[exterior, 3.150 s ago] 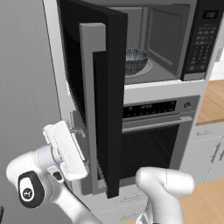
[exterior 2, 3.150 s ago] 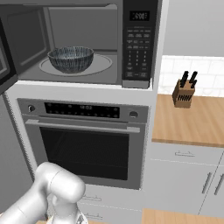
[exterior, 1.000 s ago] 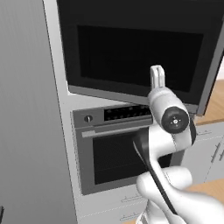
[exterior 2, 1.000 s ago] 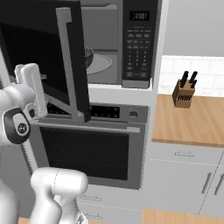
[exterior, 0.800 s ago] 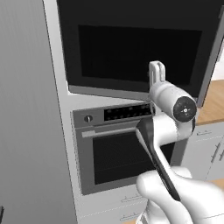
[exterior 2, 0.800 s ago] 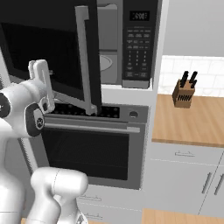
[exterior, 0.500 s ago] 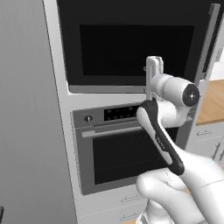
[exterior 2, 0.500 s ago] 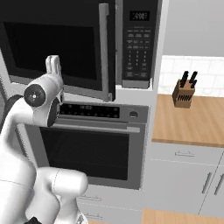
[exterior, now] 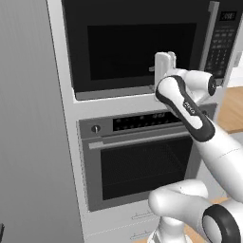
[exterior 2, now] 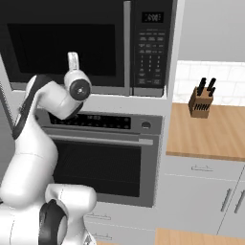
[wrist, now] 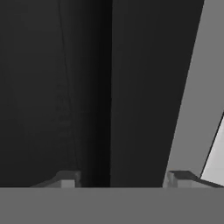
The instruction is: Pick the garlic from the sink and place it in the bowl. Then pick the bowl and place it in the microwave. Then close the microwave door and press the start button.
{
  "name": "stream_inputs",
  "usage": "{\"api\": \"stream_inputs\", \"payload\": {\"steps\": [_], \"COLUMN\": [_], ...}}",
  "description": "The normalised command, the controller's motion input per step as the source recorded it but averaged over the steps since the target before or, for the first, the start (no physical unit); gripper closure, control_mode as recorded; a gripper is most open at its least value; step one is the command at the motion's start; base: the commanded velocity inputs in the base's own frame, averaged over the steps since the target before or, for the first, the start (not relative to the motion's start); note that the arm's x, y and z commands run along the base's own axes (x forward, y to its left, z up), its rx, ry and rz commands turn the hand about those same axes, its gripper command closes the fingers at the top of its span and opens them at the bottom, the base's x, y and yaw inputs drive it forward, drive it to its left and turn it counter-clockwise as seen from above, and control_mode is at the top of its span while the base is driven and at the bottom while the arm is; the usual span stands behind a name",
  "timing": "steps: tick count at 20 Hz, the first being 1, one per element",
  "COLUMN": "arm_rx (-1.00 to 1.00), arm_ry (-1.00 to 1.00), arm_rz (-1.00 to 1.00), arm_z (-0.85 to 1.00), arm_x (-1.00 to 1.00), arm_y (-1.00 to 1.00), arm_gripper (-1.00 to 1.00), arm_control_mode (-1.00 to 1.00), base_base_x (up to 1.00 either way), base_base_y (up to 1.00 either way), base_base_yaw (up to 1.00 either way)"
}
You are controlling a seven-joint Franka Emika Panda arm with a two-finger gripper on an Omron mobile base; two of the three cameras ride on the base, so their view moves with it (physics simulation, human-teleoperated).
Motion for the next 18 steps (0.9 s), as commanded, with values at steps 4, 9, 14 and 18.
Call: {"api": "stream_inputs", "payload": {"steps": [4, 9, 14, 18], "arm_rx": [0.0, 0.01, 0.11, 0.14], "arm_ry": [0.06, 0.0, -0.12, -0.09], "arm_rz": [0.22, 0.13, 0.02, 0.01], "arm_z": [0.0, -0.02, 0.0, -0.02], "arm_x": [0.36, -0.19, -1.0, -1.0], "arm_y": [0.16, -0.06, -0.81, -0.76], "arm_gripper": [-1.0, -1.0, -1.0, -1.0], "arm_control_mode": [-1.0, -1.0, -1.0, -1.0], "base_base_x": [0.0, 0.0, 0.0, 0.0], "base_base_y": [0.0, 0.0, 0.0, 0.0], "base_base_yaw": [0.0, 0.0, 0.0, 0.0]}}
